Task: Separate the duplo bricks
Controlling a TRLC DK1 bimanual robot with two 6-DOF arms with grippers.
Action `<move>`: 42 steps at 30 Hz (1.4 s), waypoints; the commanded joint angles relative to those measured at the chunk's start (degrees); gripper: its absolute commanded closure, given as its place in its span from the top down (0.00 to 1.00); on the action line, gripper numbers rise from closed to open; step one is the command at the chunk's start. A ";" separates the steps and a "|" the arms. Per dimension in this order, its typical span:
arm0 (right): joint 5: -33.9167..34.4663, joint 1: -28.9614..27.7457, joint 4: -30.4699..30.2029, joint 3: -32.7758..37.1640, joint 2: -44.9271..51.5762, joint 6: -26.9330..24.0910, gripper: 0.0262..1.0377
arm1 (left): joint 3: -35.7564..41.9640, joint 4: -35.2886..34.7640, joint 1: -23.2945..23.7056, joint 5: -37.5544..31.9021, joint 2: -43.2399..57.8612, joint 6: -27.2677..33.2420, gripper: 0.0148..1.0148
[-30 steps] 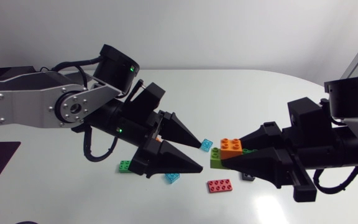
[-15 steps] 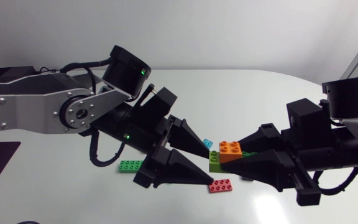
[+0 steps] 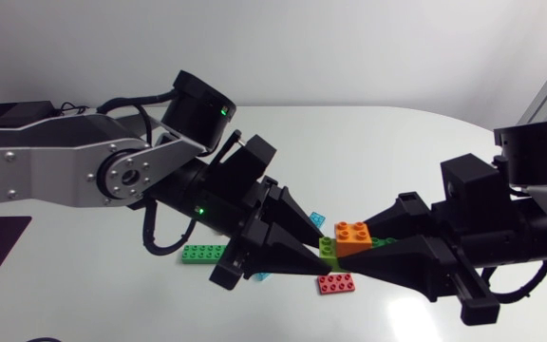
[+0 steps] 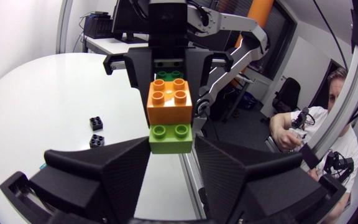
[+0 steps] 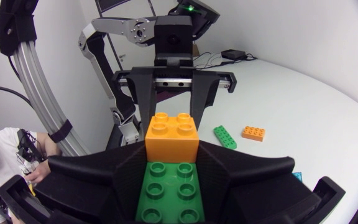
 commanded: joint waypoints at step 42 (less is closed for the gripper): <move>8.14 2.31 -9.02 2.46 -3.74 -9.03 0.95 | 1.36 -14.59 -3.15 -15.73 -6.70 13.95 0.25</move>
